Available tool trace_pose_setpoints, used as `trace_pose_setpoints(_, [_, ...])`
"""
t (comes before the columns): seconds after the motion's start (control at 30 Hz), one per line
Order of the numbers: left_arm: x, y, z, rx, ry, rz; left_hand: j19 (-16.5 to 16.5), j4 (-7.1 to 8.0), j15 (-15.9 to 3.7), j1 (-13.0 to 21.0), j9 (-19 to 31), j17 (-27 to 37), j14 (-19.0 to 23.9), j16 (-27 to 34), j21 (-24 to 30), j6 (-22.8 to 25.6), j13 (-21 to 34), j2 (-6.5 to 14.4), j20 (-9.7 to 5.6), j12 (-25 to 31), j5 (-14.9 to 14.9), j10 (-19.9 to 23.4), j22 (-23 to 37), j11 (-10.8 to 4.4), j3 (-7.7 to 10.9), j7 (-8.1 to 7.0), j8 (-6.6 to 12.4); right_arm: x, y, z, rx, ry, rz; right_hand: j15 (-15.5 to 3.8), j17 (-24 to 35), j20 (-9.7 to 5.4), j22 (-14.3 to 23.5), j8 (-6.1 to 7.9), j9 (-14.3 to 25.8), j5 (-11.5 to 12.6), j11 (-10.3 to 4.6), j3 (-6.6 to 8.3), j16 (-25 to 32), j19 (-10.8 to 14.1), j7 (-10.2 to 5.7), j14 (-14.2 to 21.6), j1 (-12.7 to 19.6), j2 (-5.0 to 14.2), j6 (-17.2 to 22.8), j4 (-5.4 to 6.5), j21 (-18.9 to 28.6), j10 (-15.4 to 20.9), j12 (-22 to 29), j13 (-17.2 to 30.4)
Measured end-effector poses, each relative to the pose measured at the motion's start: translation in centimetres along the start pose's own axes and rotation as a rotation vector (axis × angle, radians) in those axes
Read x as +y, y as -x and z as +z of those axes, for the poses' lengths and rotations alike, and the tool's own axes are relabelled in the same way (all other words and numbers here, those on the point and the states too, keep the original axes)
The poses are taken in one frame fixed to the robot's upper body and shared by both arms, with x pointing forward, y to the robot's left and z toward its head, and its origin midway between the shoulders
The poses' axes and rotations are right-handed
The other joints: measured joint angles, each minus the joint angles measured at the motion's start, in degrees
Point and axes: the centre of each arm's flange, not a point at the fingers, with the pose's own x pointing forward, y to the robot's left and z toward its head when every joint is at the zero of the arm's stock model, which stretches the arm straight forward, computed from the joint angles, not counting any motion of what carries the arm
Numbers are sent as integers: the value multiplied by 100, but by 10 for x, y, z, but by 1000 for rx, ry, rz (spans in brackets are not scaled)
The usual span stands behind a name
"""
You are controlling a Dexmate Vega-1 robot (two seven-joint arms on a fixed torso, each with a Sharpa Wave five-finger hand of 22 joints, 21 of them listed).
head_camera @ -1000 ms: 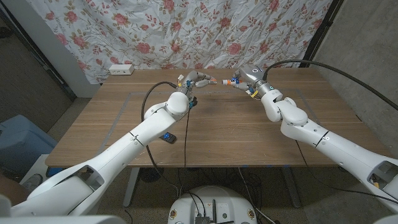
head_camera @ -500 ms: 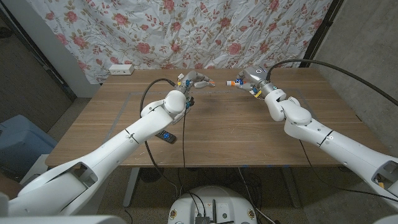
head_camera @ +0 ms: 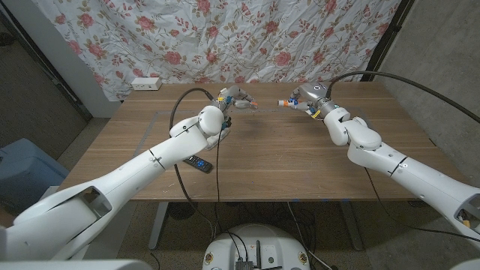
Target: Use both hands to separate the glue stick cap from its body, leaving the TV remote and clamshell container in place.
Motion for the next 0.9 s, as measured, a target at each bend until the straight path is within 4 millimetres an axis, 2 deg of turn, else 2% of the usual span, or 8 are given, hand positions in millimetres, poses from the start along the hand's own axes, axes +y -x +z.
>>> trace_pose_setpoints(0.9, [-3, 7, 12, 31, -344, -75, -31, 23, -1, -1, 39, 0, -61, 1, 0, -121, -3, -1, -31, -2, 13, -116, 14, -48, -55, -62, -5, 17, 11, -24, 37, -50, 112, 0, -1, -41, 0, 8, 0, 6, 22, -47, 0, 41, 0, 0, 15, 15, 0, -1, 0, -21, -2, 2])
